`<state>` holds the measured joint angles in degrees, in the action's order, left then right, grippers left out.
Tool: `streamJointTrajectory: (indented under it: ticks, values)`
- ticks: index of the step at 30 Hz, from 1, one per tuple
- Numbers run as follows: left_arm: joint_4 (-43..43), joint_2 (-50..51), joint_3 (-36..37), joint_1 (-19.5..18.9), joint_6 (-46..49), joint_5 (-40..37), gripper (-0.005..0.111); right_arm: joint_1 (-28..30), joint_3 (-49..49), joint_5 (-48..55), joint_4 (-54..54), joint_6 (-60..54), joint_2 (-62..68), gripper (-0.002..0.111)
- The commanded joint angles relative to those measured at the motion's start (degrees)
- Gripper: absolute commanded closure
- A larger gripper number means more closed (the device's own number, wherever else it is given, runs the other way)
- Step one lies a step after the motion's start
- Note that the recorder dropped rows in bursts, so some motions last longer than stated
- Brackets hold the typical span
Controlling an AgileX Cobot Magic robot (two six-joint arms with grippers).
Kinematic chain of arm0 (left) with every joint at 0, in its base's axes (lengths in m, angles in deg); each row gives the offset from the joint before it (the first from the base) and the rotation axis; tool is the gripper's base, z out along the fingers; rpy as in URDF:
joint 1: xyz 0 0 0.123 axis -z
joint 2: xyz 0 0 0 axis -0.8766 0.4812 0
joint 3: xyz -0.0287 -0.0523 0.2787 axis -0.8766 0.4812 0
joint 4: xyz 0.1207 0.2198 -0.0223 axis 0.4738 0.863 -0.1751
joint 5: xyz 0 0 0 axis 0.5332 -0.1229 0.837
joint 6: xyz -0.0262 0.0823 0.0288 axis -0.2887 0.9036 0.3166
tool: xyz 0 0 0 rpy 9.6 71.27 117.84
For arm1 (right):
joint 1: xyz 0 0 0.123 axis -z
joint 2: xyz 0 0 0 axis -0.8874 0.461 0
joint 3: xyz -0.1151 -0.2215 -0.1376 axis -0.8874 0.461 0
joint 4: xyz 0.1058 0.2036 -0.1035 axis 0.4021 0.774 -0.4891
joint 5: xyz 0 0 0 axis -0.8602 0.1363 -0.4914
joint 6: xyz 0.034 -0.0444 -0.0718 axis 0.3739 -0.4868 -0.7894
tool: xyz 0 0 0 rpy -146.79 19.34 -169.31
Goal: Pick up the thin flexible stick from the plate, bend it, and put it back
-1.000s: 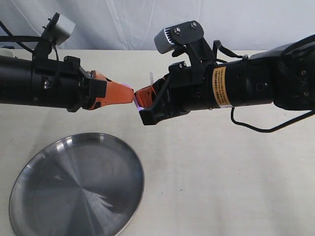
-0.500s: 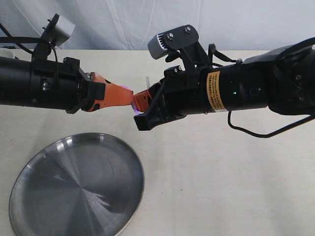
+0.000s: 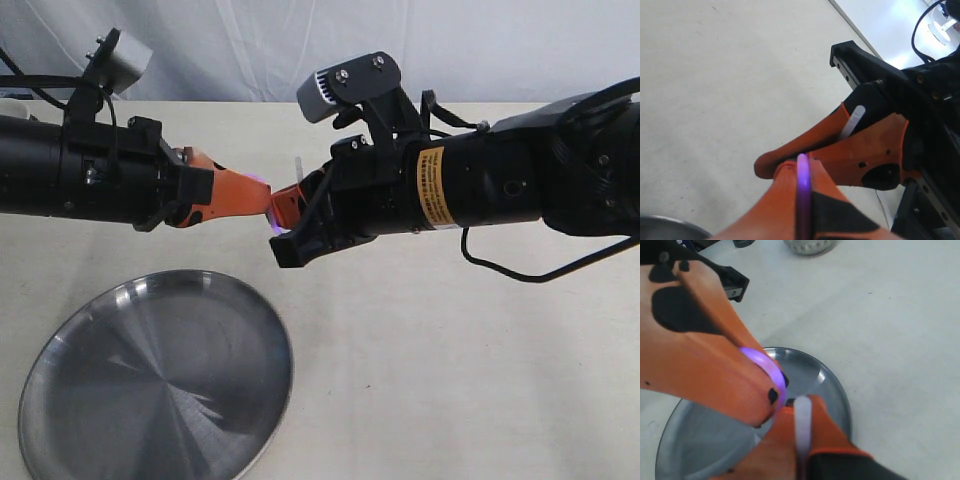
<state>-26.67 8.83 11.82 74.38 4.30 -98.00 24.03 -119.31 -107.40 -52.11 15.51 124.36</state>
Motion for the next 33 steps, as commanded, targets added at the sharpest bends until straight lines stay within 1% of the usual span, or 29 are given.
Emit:
streamJointTrajectory:
  ticks: [1, 30, 33]
  values:
    - [-7.85, 0.33, -0.90, 0.15, 0.14, 3.42, 0.107, -3.92, 0.01, -20.58, -2.75, -1.21, -0.14, 0.109]
    - [-7.64, 0.33, -0.90, 0.15, 0.14, 3.74, 0.107, -3.92, 0.01, -20.57, -2.85, -1.21, -0.14, 0.109]
    - [-5.80, 0.33, -0.90, 0.15, 0.29, 3.61, 0.107, -3.92, 0.01, -18.96, -2.74, -1.07, -0.14, 0.109]
